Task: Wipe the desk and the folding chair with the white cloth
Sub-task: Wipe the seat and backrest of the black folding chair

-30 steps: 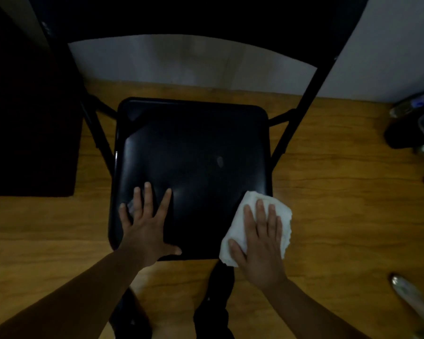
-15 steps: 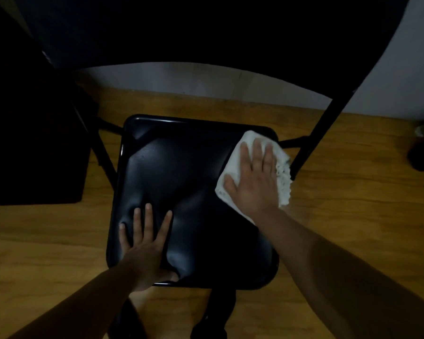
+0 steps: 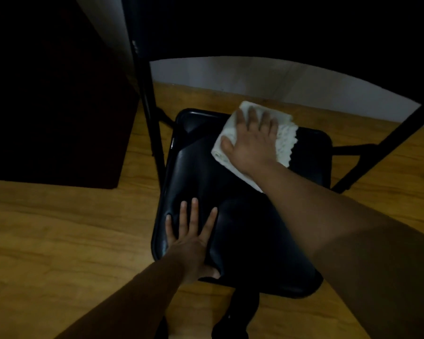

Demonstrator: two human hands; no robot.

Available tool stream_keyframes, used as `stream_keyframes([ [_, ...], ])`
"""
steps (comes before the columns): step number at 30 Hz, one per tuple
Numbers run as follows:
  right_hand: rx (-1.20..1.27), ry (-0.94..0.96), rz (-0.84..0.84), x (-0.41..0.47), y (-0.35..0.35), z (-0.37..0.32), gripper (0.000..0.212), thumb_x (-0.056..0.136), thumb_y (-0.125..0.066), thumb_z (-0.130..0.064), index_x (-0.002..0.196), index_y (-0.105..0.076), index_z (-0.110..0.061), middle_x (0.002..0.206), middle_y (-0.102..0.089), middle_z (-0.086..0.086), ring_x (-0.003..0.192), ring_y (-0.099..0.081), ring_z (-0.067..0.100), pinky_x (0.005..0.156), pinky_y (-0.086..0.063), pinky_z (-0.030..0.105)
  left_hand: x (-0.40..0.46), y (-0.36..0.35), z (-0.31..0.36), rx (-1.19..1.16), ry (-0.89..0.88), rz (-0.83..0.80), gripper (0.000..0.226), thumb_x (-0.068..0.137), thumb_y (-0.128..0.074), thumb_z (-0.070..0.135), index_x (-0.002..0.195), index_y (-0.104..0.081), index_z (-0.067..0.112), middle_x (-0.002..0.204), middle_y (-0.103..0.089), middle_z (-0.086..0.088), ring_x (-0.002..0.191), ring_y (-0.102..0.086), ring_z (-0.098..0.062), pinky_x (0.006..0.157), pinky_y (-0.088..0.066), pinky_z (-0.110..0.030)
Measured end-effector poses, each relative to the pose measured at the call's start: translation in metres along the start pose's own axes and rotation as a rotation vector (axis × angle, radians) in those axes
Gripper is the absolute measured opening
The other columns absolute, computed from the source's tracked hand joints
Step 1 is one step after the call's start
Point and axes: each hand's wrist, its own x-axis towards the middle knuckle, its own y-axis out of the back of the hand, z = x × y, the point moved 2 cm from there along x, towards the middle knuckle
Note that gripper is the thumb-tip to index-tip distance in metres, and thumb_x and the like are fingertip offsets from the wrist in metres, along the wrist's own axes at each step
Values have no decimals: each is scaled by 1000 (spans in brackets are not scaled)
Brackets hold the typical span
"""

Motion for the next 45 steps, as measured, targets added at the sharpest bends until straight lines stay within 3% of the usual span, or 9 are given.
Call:
stream_keyframes([
  [4, -14, 126, -54, 21, -6, -63, 87, 93, -26, -67, 164, -6, -21, 172, -3, 16, 154, 3, 48, 123, 7, 61, 0, -1, -4, -17, -53, 51, 143, 68, -74, 70, 139, 48, 42, 135, 69, -3, 124, 65, -27, 95, 43, -57],
  [7, -29, 228, -81, 15, -10, -104, 87, 93, -29, -66, 164, -8, -20, 172, -1, 16, 154, 7, 48, 122, 9, 61, -11, 2, -10, -161, -141, 138, 122, 84, -66, 58, 150, 35, 41, 148, 59, 3, 132, 58, -19, 108, 35, -56],
  [10, -63, 265, -42, -9, -20, -125, 88, 94, -32, -63, 164, -8, -14, 172, 2, 17, 154, 12, 47, 123, 9, 60, -32, 8, -20, -438, -173, 438, 91, 96, -57, 30, 162, 5, 23, 170, 20, 0, 154, 22, -15, 126, 7, -49],
  [12, -61, 231, -6, -35, -30, -130, 88, 94, -34, -61, 163, -8, -12, 172, 3, 18, 155, 12, 46, 124, 7, 60, -49, 8, -33, -567, -55, 678, 72, 96, -55, 11, 159, -20, 12, 168, -11, -12, 155, -12, -25, 125, -16, -47],
  [15, -19, 197, 23, -86, -51, -144, 88, 93, -35, -60, 163, -9, -13, 171, 5, 19, 154, 13, 46, 124, 5, 61, -64, 7, -55, -709, 144, 812, 59, 100, -48, 7, 155, -28, 8, 164, -23, -17, 151, -23, -30, 123, -22, -48],
  [21, -86, 239, -31, -188, -89, -161, 100, 94, -42, -65, 163, 7, -13, 170, 17, 18, 154, 20, 43, 125, 0, 59, -65, 22, -72, -736, 152, 713, 63, 103, -26, 44, 159, -20, 16, 169, -17, -10, 156, -11, -25, 125, -18, -54],
  [31, -43, 98, -16, -276, -101, -40, 85, 98, -38, -66, 164, -11, -20, 173, -1, 10, 158, 2, 39, 123, -9, 61, -41, 8, -37, -410, -1, 507, 76, 97, -16, 69, 162, -4, 31, 172, 6, -1, 156, 18, -18, 126, 1, -52],
  [38, -57, -136, 54, -300, -88, 72, 88, 96, -37, -64, 164, -11, -15, 172, 0, 15, 157, 3, 42, 124, -8, 62, -9, 3, -19, -217, 48, 344, 128, 59, -30, 102, 148, 37, 39, 155, 50, -2, 142, 47, -28, 116, 23, -53],
  [45, -39, -183, 91, -200, -50, 100, 85, 96, -34, -61, 163, -13, -12, 171, -5, 21, 157, 3, 43, 126, -7, 59, 1, 2, -20, -132, 95, 131, 159, 46, -68, 89, 138, 50, 37, 141, 65, -7, 126, 63, -31, 107, 29, -59],
])
